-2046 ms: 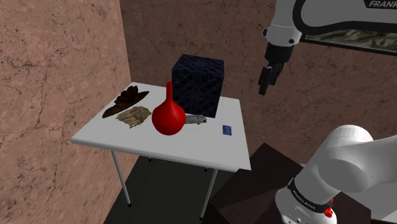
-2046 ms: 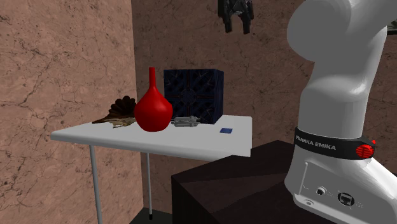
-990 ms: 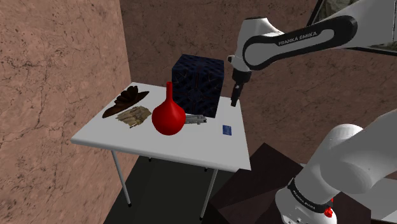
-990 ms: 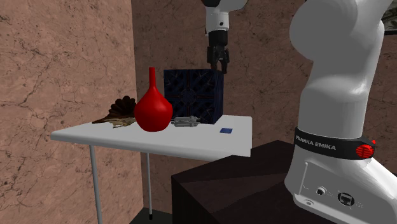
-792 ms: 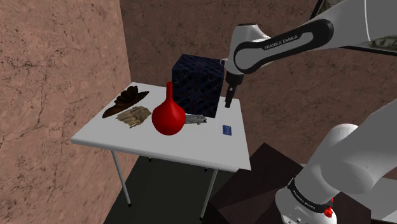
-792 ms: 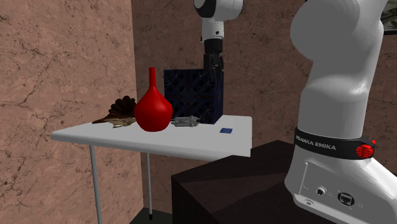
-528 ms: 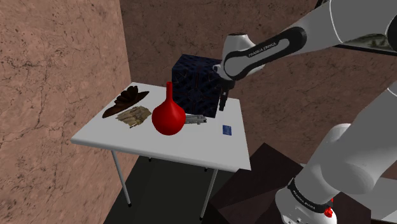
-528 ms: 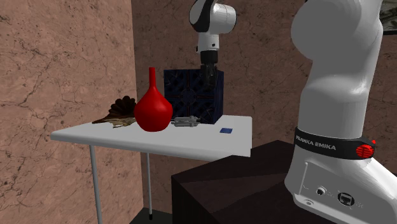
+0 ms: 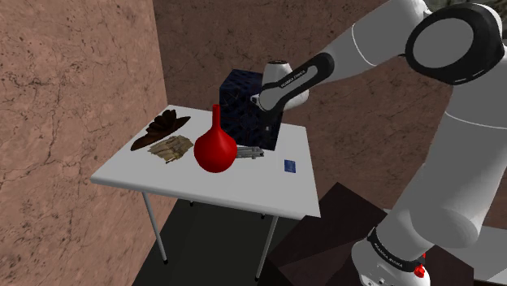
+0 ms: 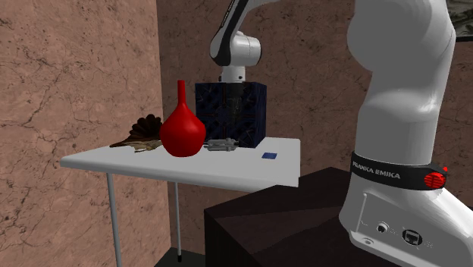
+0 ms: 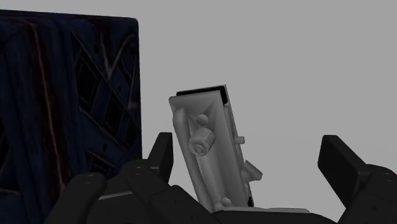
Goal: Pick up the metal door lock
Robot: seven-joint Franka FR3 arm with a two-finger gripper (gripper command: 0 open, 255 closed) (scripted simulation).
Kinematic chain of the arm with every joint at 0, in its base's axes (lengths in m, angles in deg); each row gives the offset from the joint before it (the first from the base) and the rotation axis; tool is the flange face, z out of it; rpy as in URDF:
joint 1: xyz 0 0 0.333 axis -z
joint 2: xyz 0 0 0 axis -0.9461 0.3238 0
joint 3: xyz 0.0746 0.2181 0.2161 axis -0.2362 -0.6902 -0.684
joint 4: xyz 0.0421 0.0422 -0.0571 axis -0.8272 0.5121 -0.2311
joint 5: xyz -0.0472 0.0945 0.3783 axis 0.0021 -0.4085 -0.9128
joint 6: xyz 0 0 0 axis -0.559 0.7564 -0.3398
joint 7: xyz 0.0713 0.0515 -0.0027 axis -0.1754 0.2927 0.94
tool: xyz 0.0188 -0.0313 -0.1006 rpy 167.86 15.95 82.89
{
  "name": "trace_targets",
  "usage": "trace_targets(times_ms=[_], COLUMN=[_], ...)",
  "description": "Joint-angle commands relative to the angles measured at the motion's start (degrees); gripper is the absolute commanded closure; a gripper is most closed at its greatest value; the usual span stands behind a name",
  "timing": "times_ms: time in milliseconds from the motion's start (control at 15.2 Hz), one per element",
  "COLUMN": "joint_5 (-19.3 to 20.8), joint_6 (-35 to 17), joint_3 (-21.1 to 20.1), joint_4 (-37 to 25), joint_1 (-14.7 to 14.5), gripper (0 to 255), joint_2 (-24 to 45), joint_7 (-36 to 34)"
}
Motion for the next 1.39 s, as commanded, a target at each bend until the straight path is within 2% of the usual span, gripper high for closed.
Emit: trace_targets(times_ms=[0,264,924,990,1320], joint_5=[-1.3,-3.09,-3.78,-3.78,-3.78], joint_6=[-1.03,-2.58,-6.94,-6.96,-6.94], joint_3=[-0.84,-3.06,-3.59,-3.59,-3.58], joint_4=[-3.07,-10.14,-10.2,-10.14,-10.14], joint_1=[0.41,1.32,1.73,1.71,1.73], gripper=[0,0,0,255,255], joint_2=[3.98,12.44,16.88,16.84,16.82], joint_7=[3.13,8.08,8.51,8.5,8.52])
